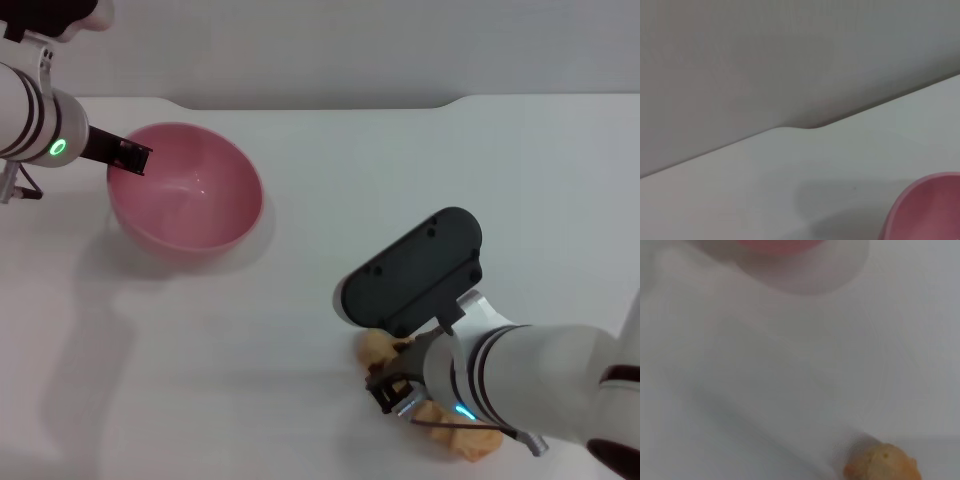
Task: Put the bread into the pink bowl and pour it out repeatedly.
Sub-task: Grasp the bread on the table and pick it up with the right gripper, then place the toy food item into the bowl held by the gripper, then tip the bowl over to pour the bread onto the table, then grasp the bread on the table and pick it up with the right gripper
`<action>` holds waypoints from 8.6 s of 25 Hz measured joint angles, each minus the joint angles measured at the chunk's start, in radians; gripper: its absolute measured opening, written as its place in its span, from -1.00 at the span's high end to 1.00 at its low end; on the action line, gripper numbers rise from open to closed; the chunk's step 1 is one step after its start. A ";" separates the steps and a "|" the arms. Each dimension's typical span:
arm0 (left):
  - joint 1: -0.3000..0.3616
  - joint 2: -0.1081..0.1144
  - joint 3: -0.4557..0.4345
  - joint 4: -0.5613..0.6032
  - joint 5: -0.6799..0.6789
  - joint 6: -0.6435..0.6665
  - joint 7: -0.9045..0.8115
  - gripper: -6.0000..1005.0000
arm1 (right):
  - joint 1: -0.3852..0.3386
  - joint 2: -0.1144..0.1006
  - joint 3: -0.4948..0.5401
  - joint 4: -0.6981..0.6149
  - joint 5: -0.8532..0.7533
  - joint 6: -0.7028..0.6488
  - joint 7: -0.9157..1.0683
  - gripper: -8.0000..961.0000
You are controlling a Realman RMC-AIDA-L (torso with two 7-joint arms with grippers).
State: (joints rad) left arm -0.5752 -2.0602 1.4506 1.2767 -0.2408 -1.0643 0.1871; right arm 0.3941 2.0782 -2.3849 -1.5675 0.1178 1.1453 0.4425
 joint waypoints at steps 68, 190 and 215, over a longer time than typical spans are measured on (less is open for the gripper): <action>-0.003 -0.007 0.208 0.067 -0.137 0.012 -0.054 0.89 | 0.075 0.005 0.095 0.066 -0.305 -0.573 -0.127 0.51; 0.078 -0.001 0.209 0.295 -0.099 0.014 -0.022 0.89 | -0.236 -0.004 0.563 -0.001 0.016 -0.374 -0.338 0.93; 0.058 0.002 0.035 0.173 -0.095 0.046 0.012 0.89 | -0.183 -0.003 0.460 -0.075 0.093 -0.223 -0.354 0.89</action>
State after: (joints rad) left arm -0.5175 -2.0586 1.4855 1.4499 -0.3356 -1.0185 0.1990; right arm 0.2114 2.0757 -1.9247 -1.6422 0.2108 0.9225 0.0881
